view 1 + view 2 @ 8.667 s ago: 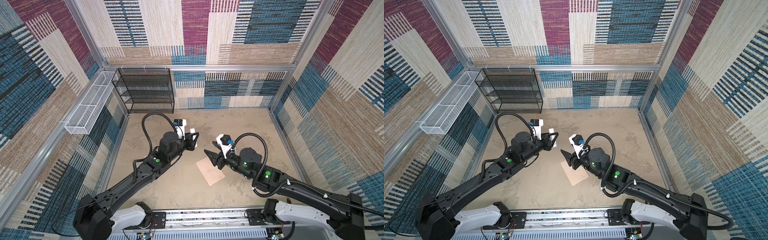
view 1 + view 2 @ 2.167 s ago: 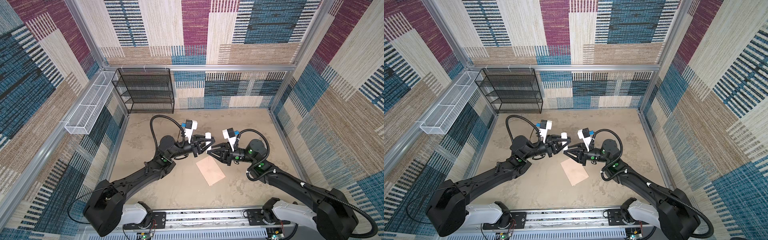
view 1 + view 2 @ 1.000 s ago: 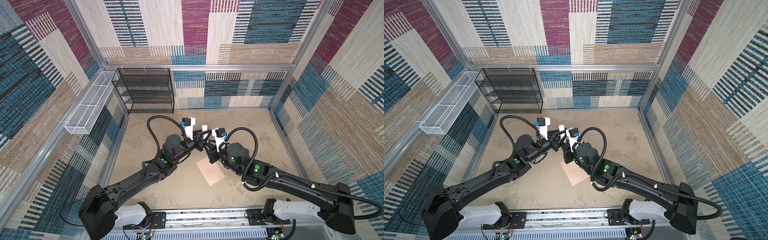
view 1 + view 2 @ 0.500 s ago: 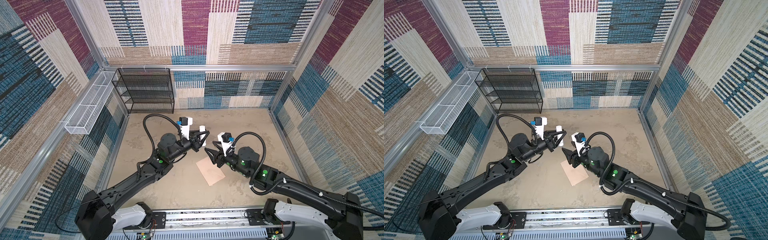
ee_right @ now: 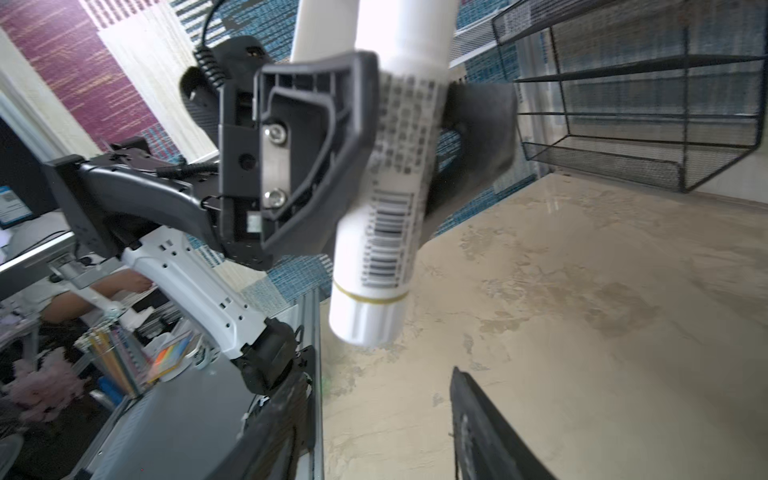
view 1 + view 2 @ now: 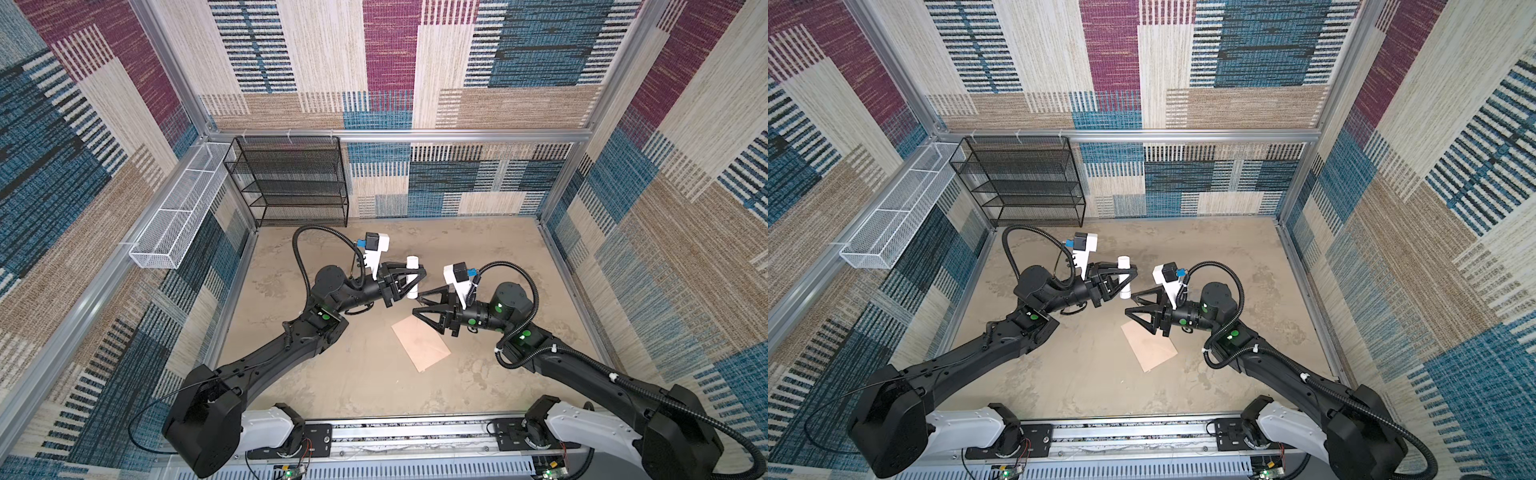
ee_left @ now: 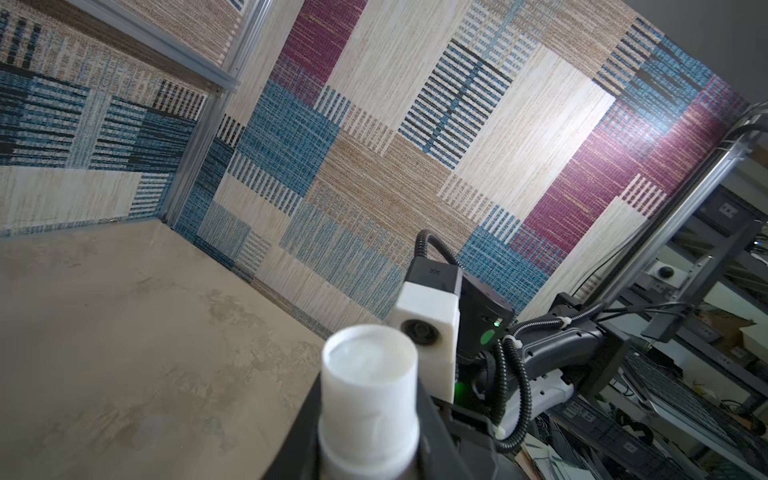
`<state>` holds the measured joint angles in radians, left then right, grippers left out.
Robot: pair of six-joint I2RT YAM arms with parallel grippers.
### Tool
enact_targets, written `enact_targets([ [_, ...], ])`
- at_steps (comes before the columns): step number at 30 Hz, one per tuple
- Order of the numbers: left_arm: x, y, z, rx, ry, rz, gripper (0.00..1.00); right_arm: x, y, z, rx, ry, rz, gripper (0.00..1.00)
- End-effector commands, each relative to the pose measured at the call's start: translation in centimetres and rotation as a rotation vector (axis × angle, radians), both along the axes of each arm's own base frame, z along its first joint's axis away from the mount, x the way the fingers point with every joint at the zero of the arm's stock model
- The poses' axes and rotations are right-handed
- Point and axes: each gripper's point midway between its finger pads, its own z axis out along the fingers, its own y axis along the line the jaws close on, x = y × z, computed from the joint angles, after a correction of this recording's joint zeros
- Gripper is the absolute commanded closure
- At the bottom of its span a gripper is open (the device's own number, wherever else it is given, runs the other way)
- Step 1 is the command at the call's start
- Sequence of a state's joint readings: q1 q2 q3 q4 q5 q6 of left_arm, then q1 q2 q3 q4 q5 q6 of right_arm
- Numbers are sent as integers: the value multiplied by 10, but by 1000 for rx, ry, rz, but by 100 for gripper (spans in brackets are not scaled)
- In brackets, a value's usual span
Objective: Place the letter into the envelope and seal it
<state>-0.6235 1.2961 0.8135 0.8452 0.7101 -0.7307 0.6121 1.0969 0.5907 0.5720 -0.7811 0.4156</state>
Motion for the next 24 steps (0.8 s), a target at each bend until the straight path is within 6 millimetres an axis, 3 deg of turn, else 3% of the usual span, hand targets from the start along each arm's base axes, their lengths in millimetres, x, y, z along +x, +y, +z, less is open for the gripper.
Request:
enact_targets([
  [1,-14,1,15,-53,-45,-67,100,-18,-1,28,102,-52,116,41],
  [14,-15,-3,13,-69,-39,-99,100,-11,0,37,132,-34,122,45],
  [24,-12,-5,10,-68,-25,-97,100,-10,3,38,129,-33,137,64],
])
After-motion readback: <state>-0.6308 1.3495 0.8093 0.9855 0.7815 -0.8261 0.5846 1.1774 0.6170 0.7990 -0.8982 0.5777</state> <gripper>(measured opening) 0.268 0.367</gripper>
